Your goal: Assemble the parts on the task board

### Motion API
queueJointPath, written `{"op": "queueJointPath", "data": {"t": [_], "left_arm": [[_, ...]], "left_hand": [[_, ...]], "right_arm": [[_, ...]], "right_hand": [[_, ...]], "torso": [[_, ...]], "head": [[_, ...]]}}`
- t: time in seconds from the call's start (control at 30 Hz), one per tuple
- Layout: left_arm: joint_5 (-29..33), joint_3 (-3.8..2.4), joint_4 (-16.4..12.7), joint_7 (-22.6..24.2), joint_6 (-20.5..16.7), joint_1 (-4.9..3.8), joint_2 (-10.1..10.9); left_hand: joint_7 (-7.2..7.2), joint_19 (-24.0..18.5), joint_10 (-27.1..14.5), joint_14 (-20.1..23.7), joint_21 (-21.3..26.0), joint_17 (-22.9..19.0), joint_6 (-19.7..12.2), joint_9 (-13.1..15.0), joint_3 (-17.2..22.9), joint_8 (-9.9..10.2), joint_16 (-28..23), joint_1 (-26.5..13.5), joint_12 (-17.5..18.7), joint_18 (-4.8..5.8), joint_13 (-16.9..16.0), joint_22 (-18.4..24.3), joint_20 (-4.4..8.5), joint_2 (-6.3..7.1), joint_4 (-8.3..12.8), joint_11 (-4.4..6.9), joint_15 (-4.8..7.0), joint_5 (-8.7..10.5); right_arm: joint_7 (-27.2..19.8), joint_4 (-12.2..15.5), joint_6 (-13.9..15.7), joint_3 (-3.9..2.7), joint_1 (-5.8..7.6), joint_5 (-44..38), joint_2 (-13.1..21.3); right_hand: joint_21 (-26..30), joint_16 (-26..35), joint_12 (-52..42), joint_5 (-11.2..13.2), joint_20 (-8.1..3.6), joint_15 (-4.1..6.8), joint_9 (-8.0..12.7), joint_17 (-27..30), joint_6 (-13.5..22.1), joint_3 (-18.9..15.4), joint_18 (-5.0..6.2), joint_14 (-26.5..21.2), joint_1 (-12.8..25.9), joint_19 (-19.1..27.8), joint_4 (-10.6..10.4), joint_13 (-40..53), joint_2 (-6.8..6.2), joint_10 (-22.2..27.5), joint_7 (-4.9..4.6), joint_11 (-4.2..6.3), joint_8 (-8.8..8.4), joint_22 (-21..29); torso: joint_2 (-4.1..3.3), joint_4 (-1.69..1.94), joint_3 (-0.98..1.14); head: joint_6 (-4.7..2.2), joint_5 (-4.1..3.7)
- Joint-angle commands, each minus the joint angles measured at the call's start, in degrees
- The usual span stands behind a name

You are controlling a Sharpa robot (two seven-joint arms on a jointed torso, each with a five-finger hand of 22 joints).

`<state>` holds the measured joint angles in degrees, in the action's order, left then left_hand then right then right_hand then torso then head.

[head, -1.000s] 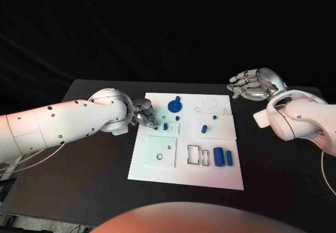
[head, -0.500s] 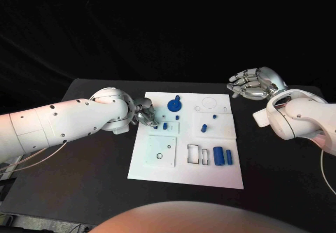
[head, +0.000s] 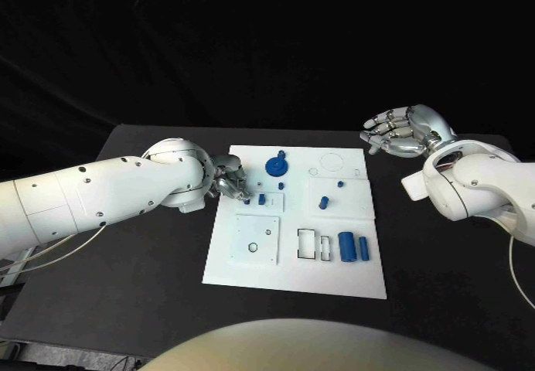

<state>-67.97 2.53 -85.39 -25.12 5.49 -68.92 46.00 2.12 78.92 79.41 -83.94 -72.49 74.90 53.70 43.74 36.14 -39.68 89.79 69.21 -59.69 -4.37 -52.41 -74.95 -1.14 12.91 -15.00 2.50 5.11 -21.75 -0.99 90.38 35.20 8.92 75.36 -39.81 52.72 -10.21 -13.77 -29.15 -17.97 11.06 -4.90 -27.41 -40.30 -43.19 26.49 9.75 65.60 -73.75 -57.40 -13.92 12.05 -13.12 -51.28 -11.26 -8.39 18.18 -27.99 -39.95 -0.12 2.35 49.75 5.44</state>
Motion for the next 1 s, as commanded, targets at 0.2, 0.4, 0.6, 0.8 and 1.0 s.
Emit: {"op": "queueJointPath", "data": {"t": [0.2,0.4,0.6,0.8,1.0], "left_arm": [[1.4,0.12,0.1,-0.9,0.9,0.15,-0.2],[1.5,0.11,0.5,-2.7,-0.1,0.15,-0.1],[1.5,0.10,0.8,-4.3,-0.8,0.15,-0.1],[1.5,0.09,0.9,-4.7,-1.2,0.15,0.0],[1.6,0.08,1.1,-4.8,-1.8,0.15,0.0]], "left_hand": [[-1.17,0.4,0.3,-6.1,0.4,15.1,0.0,-1.5,4.0,2.2,0.2,-5.0,0.5,-0.12,0.2,-3.7,-0.03,1.14,6.2,0.28,0.36,1.60],[-0.77,0.4,-0.7,-6.1,1.0,15.1,0.0,-2.8,-1.5,3.9,0.2,-6.3,1.4,-0.16,1.1,-3.6,-0.09,1.59,2.8,-0.04,0.20,0.47],[-0.48,0.5,-1.2,-6.1,1.3,15.1,0.4,-3.6,-7.5,4.9,0.2,-6.3,1.6,-0.17,1.2,-3.8,-0.23,1.81,-1.4,-0.25,0.04,0.89],[-0.36,0.6,-1.2,-6.1,1.4,15.1,0.6,-3.8,-10.8,5.1,0.2,-8.0,1.4,-0.15,1.1,-3.9,-0.31,1.54,-1.8,-0.35,-0.05,-1.02],[-0.34,0.7,-1.2,-6.1,1.5,15.1,0.8,-3.9,-13.1,5.2,0.2,-9.7,1.3,-0.15,0.9,-4.0,-0.34,1.08,-1.8,-0.39,-0.08,-0.88]], "right_arm": [[-0.4,0.2,-0.5,-0.01,-0.01,-0.2,0.1],[-0.6,0.2,-0.3,-0.01,-0.01,0.0,0.1],[-0.6,0.3,-0.3,-0.01,0.00,0.2,0.2],[-0.6,0.3,-0.3,-0.01,0.00,0.2,0.2],[-0.5,0.3,-0.3,-0.01,0.00,0.2,0.2]], "right_hand": [[0.4,0.2,0.4,-0.3,0.47,-0.33,0.1,0.1,0.4,0.0,0.59,-0.1,-0.5,0.2,-0.1,-0.1,-0.09,0.0,-1.01,-0.21,0.29,0.1],[0.8,0.7,0.5,-0.2,0.64,-0.52,0.4,0.2,0.8,-0.6,0.57,-0.3,0.2,0.3,-0.6,-0.6,-0.29,0.2,-1.16,-0.38,0.47,0.6],[0.9,0.8,0.6,-0.2,0.72,-0.61,0.5,0.2,1.0,-0.9,0.56,-0.5,0.4,0.5,-0.8,-0.8,-0.27,0.3,-1.23,-0.46,0.56,0.8],[1.0,0.9,0.6,-0.2,0.75,-0.63,0.6,0.2,1.0,-0.9,0.56,-0.5,0.5,0.5,-0.8,-0.9,-0.25,0.4,-1.25,-0.48,0.59,0.8],[1.1,1.0,0.6,-0.2,0.80,-0.66,0.7,0.2,1.2,-1.0,0.58,-0.6,0.1,0.6,-0.6,-1.1,-0.29,0.5,-1.26,-0.49,0.71,1.0]], "torso": [[0.02,0.00,0.00],[-0.01,0.06,-0.01],[-0.04,0.04,-0.03],[0.02,0.01,-0.06],[0.03,0.02,-0.06]], "head": [[0.04,-0.09],[-0.05,-0.15],[-0.07,-0.14],[0.00,-0.14],[0.01,-0.13]]}}
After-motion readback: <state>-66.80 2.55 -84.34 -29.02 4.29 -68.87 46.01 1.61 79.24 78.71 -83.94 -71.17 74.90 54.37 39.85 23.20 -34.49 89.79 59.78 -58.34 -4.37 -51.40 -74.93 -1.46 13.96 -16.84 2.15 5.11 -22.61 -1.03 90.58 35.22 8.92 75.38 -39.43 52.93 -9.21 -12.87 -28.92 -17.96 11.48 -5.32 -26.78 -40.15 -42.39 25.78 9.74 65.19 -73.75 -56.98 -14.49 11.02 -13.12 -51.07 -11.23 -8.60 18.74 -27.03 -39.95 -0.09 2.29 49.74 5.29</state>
